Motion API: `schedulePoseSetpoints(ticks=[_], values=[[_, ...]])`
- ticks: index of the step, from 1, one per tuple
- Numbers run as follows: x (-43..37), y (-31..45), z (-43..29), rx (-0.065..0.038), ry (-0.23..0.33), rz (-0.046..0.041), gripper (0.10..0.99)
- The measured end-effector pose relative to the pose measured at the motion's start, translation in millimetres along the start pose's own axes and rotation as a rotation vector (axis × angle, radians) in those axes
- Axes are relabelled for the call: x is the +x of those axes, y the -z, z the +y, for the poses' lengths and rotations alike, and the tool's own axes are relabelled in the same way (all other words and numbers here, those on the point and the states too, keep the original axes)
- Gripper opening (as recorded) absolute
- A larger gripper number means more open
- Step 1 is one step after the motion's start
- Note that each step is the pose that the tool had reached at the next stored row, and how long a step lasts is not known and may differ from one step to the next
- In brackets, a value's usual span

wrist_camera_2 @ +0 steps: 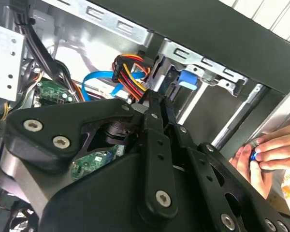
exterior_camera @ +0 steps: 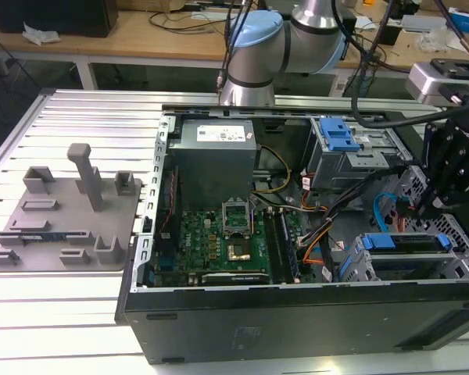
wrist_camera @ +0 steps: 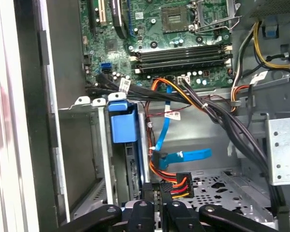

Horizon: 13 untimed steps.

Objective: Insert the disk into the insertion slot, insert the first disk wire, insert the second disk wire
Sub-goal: 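Insert the first disk wire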

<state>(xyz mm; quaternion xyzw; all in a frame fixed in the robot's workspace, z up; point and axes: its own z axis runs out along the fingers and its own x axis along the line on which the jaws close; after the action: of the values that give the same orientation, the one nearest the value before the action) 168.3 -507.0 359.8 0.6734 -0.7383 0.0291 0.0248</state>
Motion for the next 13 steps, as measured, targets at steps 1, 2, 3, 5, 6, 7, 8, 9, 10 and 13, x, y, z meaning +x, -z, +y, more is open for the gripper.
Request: schedulePoseSetpoints(ticks=[1, 2, 3, 5, 6, 7, 8, 9, 10, 13], values=[[1.9, -0.2, -0.9, 0.000, 0.000, -0.0008, 0.165], [2.4, -0.3, -1.0, 0.000, 0.000, -0.0010, 0.165], [2.4, -0.3, -1.0, 0.000, 0.000, -0.0010, 0.165], [2.4, -0.3, -1.0, 0.000, 0.000, -0.0010, 0.165], [2.5, -0.2, -1.0, 0.000, 0.000, -0.0008, 0.165], [2.5, -0.2, -1.0, 0.000, 0.000, -0.0009, 0.165], [2.5, -0.2, -1.0, 0.000, -0.002, -0.0009, 0.165], [2.5, -0.2, -1.0, 0.000, -0.005, -0.0006, 0.165], [2.5, -0.2, -1.0, -0.001, -0.007, 0.0000, 0.165], [2.5, -0.3, -1.0, -0.001, -0.014, 0.0007, 0.165]])
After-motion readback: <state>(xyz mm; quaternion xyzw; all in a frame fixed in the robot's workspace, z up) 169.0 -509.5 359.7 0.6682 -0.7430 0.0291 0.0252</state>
